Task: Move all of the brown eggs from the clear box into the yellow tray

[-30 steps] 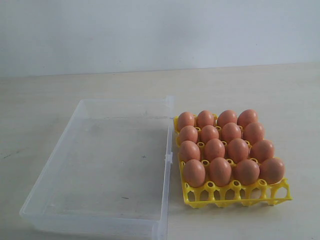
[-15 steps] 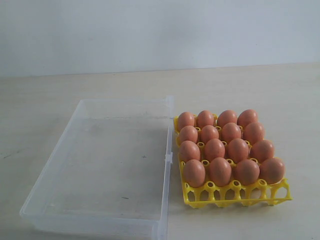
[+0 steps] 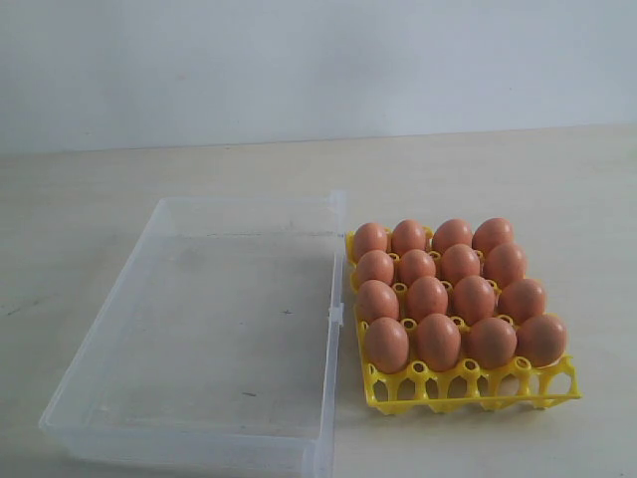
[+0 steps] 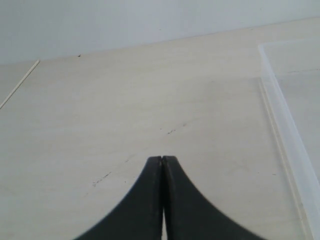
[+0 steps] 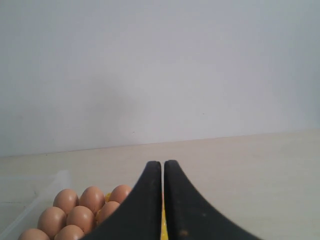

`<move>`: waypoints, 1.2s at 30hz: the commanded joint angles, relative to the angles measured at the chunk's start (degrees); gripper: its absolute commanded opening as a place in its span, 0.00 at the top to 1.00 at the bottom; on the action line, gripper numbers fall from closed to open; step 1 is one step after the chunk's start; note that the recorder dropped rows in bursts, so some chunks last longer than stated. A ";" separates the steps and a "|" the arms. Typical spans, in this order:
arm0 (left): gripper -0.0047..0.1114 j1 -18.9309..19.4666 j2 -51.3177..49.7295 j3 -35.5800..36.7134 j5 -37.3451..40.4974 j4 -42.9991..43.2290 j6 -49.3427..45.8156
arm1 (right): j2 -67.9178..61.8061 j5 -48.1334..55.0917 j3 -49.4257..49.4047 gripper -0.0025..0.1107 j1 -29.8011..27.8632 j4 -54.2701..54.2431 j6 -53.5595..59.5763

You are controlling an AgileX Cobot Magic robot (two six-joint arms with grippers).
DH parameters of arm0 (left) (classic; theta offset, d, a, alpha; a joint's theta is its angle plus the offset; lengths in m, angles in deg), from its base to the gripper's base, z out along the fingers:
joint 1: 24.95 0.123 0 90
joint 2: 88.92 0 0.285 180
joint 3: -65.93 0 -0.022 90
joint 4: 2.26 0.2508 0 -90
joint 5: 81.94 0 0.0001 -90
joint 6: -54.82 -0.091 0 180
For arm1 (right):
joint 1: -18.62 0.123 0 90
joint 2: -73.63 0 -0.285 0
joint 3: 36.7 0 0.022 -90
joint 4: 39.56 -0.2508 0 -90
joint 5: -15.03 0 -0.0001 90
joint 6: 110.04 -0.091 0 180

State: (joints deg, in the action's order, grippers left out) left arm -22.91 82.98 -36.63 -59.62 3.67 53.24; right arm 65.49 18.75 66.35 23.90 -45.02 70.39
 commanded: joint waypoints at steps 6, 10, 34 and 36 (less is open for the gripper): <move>0.96 -0.32 0.32 -0.23 -0.52 -0.14 0.29 | 0.35 -0.02 -0.26 0.94 -0.35 0.01 -0.02; 0.96 -0.32 0.32 -0.23 -0.52 -0.14 0.29 | 0.35 -0.02 -0.26 0.94 -0.35 0.01 -0.02; 0.96 -0.32 0.32 -0.23 -0.52 -0.14 0.29 | 0.35 -0.02 -0.26 0.94 -1.24 0.01 -0.02; 0.96 -0.32 0.32 -0.23 -0.52 -0.14 0.29 | 0.35 -0.02 -0.26 0.94 -1.24 0.01 -0.02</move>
State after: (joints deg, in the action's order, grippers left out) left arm -22.91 82.98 -36.63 -59.62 3.67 53.24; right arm 65.49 18.75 66.35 22.60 -45.02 70.39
